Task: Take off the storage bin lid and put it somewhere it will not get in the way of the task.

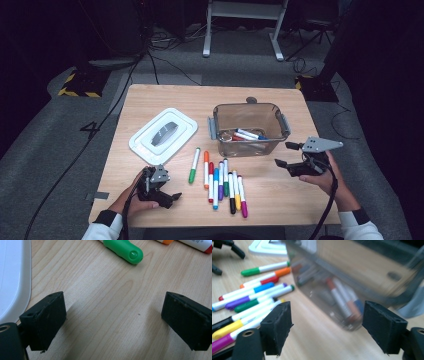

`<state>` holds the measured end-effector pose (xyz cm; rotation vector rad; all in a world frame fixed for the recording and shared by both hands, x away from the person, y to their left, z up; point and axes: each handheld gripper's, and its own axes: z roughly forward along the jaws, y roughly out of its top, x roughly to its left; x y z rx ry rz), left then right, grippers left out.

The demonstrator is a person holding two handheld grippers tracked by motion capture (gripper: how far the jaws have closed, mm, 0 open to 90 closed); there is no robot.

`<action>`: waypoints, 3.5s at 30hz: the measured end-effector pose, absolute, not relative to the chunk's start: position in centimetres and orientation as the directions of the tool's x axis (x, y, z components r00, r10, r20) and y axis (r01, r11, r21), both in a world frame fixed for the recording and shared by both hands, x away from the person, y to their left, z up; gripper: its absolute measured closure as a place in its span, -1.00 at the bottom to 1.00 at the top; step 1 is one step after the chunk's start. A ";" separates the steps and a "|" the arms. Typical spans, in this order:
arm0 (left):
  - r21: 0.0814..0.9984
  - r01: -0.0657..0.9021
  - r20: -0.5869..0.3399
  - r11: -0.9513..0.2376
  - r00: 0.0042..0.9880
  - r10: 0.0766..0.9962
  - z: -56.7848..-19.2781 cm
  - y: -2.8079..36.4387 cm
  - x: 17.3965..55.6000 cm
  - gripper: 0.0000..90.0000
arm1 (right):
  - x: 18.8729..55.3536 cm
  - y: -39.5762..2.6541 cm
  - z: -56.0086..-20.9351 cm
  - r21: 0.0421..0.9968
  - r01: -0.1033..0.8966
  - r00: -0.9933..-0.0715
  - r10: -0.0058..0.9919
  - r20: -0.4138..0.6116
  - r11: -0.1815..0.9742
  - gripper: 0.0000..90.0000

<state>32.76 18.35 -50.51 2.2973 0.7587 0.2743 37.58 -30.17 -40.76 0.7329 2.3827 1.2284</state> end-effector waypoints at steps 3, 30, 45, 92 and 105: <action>0.674 0.446 -0.015 -0.588 0.805 0.593 -50.5 18.3 32.8 -0.87 | 37.1 -29.6 -42.5 0.808 0.313 -0.791 0.607 -0.068 0.499 -0.50; 0.673 0.448 -0.016 -0.589 0.805 0.594 -50.5 18.2 32.8 -0.88 | 31.1 -22.1 -47.3 0.754 0.281 -0.893 0.449 -0.020 0.594 -0.51; 0.673 0.447 -0.016 -0.589 0.805 0.593 -50.5 18.2 32.8 -0.88 | 29.6 -20.9 -49.2 0.694 0.274 -0.904 0.425 -0.051 0.666 -0.49; 0.674 0.442 -0.015 -0.592 0.809 0.587 -50.5 18.2 32.8 -0.88 | 36.2 -28.9 -46.3 0.727 0.315 -0.886 0.464 -0.006 0.611 0.65; 0.673 0.443 -0.015 -0.591 0.808 0.589 -50.5 18.2 32.7 -0.88 | 35.0 -29.4 -41.5 0.798 0.187 -0.916 0.394 -0.068 0.572 0.65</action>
